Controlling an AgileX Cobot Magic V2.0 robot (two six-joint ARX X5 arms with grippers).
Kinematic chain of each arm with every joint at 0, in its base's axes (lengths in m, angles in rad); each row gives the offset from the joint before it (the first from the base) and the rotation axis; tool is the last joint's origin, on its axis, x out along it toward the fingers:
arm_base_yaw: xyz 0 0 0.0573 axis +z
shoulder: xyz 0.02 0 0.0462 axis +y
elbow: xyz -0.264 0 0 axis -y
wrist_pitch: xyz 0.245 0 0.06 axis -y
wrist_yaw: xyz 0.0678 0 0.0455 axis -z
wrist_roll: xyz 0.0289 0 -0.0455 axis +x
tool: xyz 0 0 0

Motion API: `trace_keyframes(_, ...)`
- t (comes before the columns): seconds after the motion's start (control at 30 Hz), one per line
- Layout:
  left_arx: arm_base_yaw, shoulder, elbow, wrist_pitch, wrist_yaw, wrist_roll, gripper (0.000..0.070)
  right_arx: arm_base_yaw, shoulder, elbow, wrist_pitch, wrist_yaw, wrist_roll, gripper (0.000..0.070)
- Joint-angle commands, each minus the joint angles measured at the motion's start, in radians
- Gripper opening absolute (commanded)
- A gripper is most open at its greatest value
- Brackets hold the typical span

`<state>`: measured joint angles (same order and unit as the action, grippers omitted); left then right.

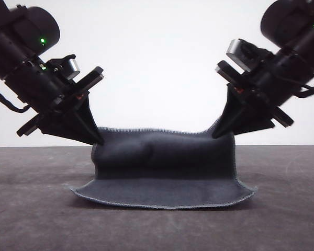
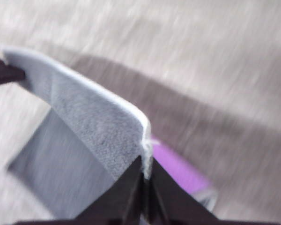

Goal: Fold clothes

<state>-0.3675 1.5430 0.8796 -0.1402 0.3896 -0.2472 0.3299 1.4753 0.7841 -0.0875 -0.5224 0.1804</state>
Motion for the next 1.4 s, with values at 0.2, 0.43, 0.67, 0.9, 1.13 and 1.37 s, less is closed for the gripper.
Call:
trace_keyframes(0.2, -0.046, -0.102, -0.073, 0.001, -0.047, -0.059, 0.0008, 0.028, -0.134, -0.121, 0.037, 0.004, 0.049, 0.0003)
trace_keyframes(0.43, -0.09, -0.168, -0.083, -0.086, -0.062, -0.076, 0.0022, 0.046, -0.21, -0.164, -0.026, 0.008, 0.074, 0.0125)
trace_keyframes(0.67, -0.129, -0.236, -0.083, -0.249, -0.155, -0.112, 0.0344, 0.076, -0.287, -0.165, -0.187, 0.041, 0.064, 0.0279)
trace_keyframes(0.9, -0.168, -0.392, -0.085, -0.374, -0.158, -0.111, 0.0356, 0.08, -0.472, -0.165, -0.309, 0.058, 0.105, 0.0279)
trace_keyframes(1.13, -0.189, -0.569, -0.096, -0.436, -0.197, -0.106, 0.0355, 0.078, -0.604, -0.165, -0.438, 0.066, 0.218, 0.0279)
trace_keyframes(1.37, -0.19, -0.77, -0.189, -0.492, -0.267, -0.104, 0.0355, 0.06, -0.623, -0.165, -0.527, 0.078, 0.28, 0.028)
